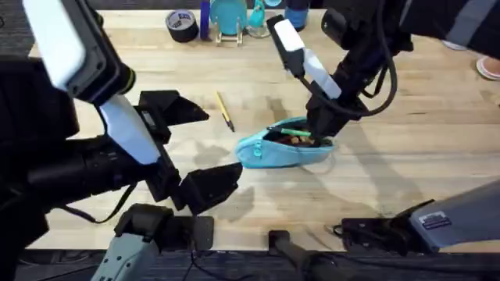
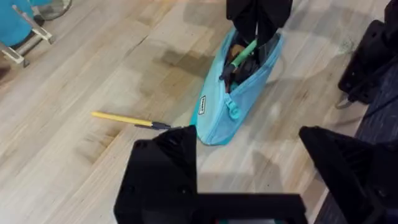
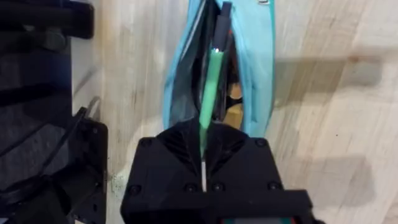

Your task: Unzip the bag, pick up the pens from the table one at a time and place them inside, then zip the bag closed.

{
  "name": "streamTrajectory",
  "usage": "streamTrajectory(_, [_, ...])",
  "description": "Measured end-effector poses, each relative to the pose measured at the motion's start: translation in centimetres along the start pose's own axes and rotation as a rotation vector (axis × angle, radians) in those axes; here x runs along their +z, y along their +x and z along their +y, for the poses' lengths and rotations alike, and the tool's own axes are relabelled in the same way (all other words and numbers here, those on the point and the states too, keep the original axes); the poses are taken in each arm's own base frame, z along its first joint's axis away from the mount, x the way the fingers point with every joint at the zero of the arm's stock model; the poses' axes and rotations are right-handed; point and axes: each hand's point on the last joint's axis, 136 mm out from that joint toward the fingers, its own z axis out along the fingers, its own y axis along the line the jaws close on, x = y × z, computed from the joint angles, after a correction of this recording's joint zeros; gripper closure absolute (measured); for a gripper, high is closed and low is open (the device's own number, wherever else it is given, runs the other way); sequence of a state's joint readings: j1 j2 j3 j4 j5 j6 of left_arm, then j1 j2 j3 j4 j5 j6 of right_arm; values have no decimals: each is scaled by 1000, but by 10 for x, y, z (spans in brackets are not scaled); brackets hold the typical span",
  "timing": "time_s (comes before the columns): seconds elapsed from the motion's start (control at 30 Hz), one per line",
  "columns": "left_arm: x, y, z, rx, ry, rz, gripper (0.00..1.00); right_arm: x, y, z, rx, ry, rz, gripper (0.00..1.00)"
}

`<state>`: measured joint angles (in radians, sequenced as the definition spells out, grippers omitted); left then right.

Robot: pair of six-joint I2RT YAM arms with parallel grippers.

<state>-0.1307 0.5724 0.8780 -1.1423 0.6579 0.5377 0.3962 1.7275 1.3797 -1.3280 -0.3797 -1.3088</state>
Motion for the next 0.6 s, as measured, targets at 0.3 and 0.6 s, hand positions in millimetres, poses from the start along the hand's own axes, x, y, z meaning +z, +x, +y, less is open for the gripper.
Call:
streamTrajectory(0.3, [0,0,0,0,0,0,6,4,17,-12,-7,51,91,968])
streamTrajectory(0.6, [0,0,0,0,0,0,6,5,19,-28,-51,125,153,968])
